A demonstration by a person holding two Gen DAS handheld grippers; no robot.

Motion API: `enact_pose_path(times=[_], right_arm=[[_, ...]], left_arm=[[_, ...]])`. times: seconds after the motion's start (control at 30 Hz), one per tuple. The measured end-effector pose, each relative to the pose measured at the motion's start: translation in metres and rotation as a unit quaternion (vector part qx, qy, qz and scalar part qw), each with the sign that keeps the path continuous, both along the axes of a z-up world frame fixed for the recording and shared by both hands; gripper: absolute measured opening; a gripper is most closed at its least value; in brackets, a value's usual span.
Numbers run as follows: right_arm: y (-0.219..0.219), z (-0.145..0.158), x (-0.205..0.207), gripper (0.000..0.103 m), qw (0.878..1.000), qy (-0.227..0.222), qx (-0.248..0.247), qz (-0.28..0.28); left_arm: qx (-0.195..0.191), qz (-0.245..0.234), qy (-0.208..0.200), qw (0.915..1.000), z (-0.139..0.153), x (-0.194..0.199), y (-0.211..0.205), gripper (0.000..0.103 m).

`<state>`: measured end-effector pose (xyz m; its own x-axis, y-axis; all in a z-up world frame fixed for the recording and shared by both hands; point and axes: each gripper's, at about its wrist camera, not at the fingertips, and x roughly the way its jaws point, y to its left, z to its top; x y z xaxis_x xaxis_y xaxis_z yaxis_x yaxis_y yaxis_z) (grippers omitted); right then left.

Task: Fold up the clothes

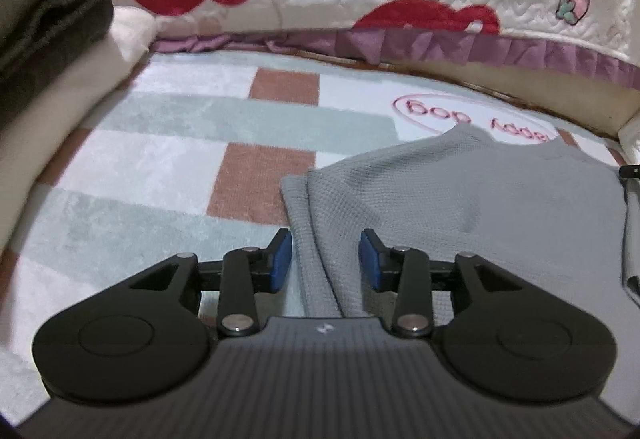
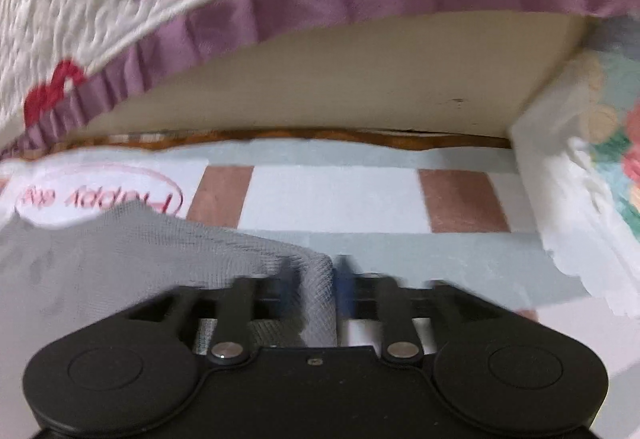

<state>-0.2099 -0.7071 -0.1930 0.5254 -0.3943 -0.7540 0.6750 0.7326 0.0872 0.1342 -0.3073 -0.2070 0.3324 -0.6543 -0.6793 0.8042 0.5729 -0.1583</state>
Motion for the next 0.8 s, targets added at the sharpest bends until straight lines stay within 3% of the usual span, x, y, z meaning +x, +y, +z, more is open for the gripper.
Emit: enact_pose_path(times=[0.17, 0.3, 0.4, 0.47, 0.57, 0.67, 0.8], right_arm=[[0.036, 0.008, -0.039, 0.055, 1.000, -0.007, 0.011, 0.008], [0.065, 0.015, -0.071, 0.054, 1.000, -0.012, 0.020, 0.015], [0.081, -0.008, -0.077, 0.058, 0.999, 0.039, 0.000, 0.030], [0.090, -0.011, -0.086, 0.067, 0.999, 0.035, -0.022, 0.026], [0.093, -0.007, -0.109, 0.067, 1.000, 0.023, 0.004, -0.008], [0.098, 0.002, -0.145, 0.067, 0.998, -0.015, 0.038, -0.058], [0.112, -0.001, -0.192, 0.067, 0.981, -0.072, 0.109, -0.146]], left_arm=[[-0.030, -0.096, -0.011, 0.9948, 0.029, -0.051, 0.002, 0.042], [-0.020, -0.189, 0.039, 0.9810, 0.023, -0.095, -0.016, 0.044], [0.021, -0.230, 0.053, 0.9715, 0.008, -0.120, -0.025, 0.045], [0.049, -0.241, 0.042, 0.9684, -0.001, -0.133, -0.025, 0.045], [0.058, -0.254, 0.019, 0.9653, -0.004, -0.145, -0.020, 0.047], [0.042, -0.261, 0.030, 0.9639, 0.001, -0.149, -0.016, 0.047], [0.025, -0.286, 0.037, 0.9573, 0.005, -0.161, -0.019, 0.049]])
